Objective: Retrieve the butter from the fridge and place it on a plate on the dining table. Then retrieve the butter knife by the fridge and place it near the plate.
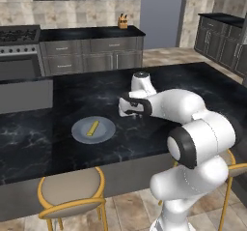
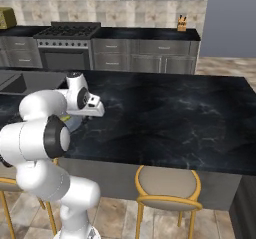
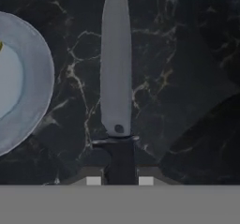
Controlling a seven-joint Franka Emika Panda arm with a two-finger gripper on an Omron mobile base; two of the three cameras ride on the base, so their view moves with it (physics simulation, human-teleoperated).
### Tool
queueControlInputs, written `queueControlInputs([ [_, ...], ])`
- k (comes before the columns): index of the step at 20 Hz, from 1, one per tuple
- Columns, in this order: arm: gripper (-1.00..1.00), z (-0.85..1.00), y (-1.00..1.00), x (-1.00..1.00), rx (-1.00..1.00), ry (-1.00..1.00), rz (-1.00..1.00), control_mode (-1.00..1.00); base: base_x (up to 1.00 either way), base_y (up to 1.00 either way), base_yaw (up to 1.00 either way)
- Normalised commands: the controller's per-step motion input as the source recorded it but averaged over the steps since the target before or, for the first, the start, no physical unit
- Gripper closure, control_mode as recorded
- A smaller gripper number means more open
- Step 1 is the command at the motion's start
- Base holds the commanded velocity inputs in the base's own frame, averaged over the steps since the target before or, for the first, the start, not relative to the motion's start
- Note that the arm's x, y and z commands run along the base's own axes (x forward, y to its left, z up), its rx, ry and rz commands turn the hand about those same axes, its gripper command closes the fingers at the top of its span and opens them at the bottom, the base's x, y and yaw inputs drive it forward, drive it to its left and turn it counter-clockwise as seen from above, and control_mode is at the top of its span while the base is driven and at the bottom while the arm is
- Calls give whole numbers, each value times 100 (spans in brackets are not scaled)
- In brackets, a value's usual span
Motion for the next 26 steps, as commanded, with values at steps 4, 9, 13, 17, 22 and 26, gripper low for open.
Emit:
queueControlInputs([
  [4,100,-63,0,27,0,0,0,-100,0,0,0],
  [9,100,-51,0,5,0,-6,0,-100,0,0,0],
  [13,100,-46,0,0,0,-7,1,-100,0,0,0],
  [17,100,-33,0,0,0,-6,0,-100,0,0,0],
  [22,100,-33,0,0,0,-1,0,-100,0,0,0],
  [26,100,-24,0,8,0,-1,0,-100,0,0,0],
])
